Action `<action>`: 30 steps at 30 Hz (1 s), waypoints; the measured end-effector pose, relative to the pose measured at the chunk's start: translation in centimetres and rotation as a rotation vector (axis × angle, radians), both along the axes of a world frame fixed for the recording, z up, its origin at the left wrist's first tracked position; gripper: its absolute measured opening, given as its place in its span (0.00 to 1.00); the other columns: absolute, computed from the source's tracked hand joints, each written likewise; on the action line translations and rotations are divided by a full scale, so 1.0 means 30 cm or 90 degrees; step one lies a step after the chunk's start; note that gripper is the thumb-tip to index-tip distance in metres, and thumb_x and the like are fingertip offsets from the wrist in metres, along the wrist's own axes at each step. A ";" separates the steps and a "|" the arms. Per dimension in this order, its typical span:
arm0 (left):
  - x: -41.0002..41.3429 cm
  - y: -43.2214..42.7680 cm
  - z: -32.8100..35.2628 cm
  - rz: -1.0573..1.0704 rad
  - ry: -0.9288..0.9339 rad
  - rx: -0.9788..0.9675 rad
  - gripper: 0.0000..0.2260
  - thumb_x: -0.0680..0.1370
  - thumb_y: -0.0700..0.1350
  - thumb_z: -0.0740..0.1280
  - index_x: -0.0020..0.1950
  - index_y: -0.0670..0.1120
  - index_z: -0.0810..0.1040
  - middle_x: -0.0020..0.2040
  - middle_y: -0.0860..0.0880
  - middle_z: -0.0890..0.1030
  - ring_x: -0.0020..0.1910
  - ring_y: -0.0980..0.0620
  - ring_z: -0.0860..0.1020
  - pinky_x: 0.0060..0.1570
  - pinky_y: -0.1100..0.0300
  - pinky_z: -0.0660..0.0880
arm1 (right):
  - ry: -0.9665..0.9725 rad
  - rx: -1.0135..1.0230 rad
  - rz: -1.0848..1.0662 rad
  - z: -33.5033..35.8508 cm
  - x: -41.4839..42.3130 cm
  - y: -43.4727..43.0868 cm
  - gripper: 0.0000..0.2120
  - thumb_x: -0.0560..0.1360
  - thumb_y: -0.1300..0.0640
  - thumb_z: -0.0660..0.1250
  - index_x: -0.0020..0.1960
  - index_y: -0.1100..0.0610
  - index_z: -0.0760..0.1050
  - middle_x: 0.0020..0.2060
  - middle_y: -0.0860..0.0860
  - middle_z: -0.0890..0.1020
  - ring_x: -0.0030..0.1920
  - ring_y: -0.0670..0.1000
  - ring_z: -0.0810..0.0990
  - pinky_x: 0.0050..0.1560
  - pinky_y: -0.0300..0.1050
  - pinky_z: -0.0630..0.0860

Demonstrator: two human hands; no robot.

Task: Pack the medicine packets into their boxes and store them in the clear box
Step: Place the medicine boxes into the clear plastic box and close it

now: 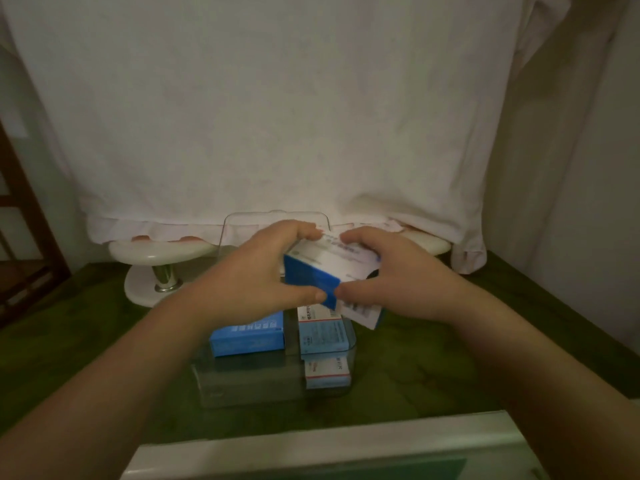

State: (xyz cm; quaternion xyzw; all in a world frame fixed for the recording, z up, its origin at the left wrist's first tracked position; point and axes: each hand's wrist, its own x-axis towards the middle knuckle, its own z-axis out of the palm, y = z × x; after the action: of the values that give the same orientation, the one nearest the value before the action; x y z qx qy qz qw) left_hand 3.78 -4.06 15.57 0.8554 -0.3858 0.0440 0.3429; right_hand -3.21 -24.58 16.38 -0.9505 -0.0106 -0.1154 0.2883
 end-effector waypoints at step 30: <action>0.135 0.202 0.014 0.052 0.068 0.265 0.19 0.70 0.59 0.75 0.55 0.56 0.72 0.52 0.60 0.75 0.48 0.57 0.76 0.45 0.62 0.78 | 0.187 0.134 0.211 -0.138 0.218 0.146 0.30 0.69 0.52 0.77 0.69 0.48 0.72 0.58 0.44 0.79 0.58 0.47 0.80 0.60 0.49 0.79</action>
State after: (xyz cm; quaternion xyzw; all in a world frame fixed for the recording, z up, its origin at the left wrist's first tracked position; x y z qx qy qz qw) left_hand 7.84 2.01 15.98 0.9236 -0.3331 -0.0683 0.1770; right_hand 3.33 -20.21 12.25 -0.9072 -0.1123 0.0726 0.3989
